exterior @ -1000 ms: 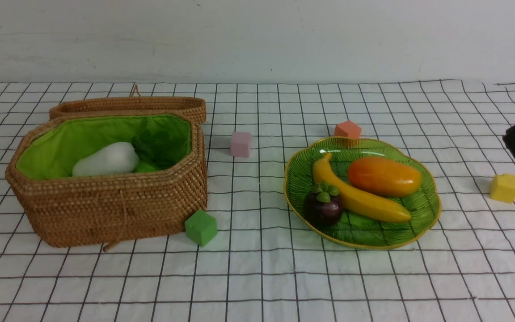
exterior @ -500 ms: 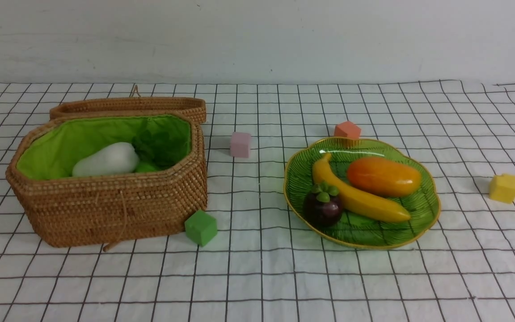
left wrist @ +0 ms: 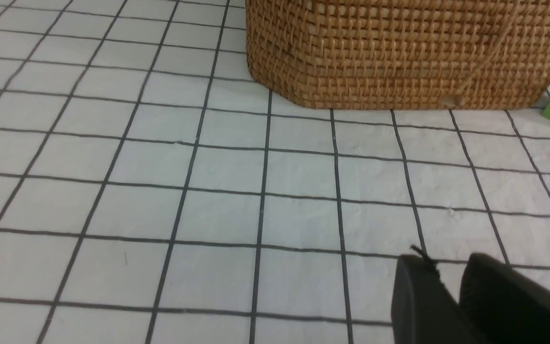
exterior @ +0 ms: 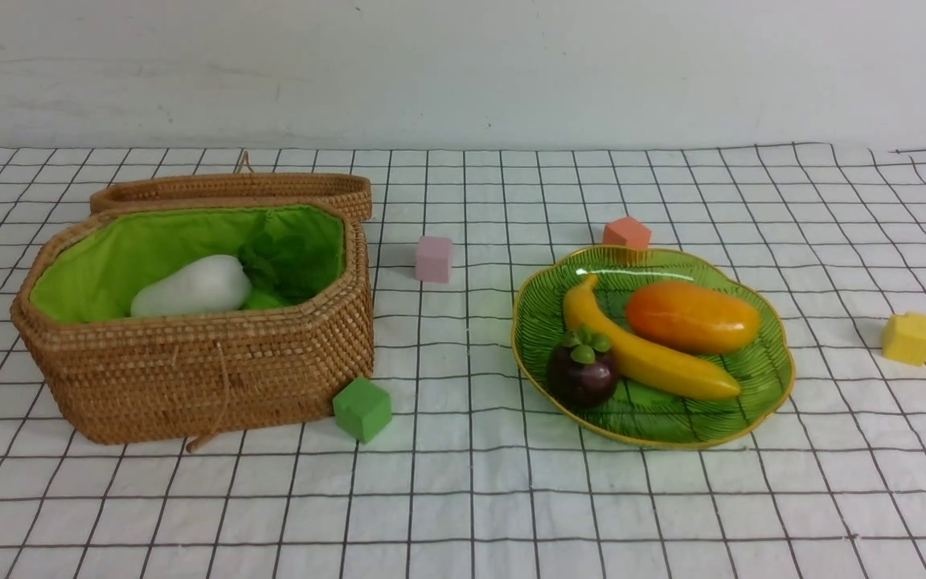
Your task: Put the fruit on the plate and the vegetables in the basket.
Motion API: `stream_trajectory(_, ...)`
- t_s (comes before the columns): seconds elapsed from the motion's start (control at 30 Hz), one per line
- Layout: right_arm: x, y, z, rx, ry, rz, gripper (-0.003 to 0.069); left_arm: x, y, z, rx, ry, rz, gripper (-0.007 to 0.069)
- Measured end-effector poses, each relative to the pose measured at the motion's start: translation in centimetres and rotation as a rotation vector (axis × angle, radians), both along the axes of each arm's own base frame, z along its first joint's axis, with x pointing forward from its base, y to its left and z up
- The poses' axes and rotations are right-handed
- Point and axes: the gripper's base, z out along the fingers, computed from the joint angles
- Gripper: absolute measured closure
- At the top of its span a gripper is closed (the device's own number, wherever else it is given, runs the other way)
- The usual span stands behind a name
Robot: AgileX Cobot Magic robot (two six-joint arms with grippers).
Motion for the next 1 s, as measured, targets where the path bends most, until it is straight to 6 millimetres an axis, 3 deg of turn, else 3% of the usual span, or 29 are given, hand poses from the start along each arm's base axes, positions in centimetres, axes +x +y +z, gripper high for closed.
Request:
stream_trajectory(0.07,0.5,0.1,-2.1,0.02,-0.008,0.001,0.0634,0.0,0.0,0.0,0.0,0.0,0.0,0.0489)
stream_trajectory(0.13,0.6,0.1,-2.7,0.027,0.006,0.001,0.0632,0.0,0.0,0.0,0.0,0.0,0.0,0.0487)
stream_trajectory(1.0,0.6,0.1,-2.8,0.023,0.008,0.001,0.0604,0.0,0.0,0.0,0.0,0.0,0.0,0.0463)
